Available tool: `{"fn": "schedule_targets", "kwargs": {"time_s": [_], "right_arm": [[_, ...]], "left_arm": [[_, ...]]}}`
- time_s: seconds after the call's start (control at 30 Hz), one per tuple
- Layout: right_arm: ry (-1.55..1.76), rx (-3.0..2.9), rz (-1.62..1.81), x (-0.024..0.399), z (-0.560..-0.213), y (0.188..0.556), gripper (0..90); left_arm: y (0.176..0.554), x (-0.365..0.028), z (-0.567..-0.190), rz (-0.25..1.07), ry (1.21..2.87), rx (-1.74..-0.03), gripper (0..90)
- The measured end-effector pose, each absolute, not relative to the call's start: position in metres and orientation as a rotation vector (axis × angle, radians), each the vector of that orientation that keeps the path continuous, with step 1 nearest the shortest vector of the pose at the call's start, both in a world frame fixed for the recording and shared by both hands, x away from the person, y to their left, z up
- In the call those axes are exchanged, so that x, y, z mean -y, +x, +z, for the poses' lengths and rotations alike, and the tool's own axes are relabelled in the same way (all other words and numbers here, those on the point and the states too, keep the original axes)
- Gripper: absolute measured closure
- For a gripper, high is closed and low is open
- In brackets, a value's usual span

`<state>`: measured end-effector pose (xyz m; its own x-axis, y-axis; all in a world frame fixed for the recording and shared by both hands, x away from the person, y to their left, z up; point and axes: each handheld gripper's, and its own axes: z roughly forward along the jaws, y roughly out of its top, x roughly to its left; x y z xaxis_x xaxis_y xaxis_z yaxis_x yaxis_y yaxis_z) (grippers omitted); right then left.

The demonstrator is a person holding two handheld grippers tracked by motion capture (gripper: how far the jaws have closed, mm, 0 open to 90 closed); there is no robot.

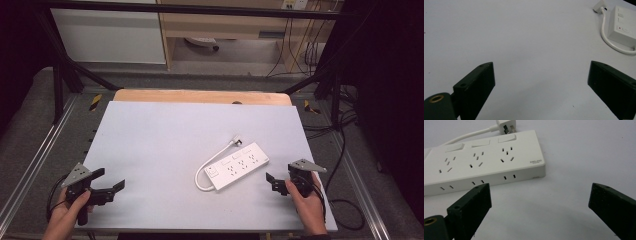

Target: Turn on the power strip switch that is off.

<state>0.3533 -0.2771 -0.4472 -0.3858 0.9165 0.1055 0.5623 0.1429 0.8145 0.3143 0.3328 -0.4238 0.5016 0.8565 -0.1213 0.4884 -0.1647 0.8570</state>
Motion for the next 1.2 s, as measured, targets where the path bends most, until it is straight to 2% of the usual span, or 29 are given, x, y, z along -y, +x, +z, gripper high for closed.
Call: {"fn": "schedule_targets", "kwargs": {"time_s": [0.6,0.77,1.2], "right_arm": [[1.45,-1.998,1.199,0.281,-0.436,0.349,4.4],[1.387,-1.962,1.276,0.279,-0.426,0.346,8.7],[1.354,-1.919,1.34,0.27,-0.408,0.345,5.1]], "left_arm": [[0.315,-0.332,-0.423,0.504,1.814,-1.133,7.2],[0.315,-0.332,-0.423,0.499,1.818,-1.134,7.1],[0.315,-0.331,-0.424,0.504,1.816,-1.154,7.1]]}}
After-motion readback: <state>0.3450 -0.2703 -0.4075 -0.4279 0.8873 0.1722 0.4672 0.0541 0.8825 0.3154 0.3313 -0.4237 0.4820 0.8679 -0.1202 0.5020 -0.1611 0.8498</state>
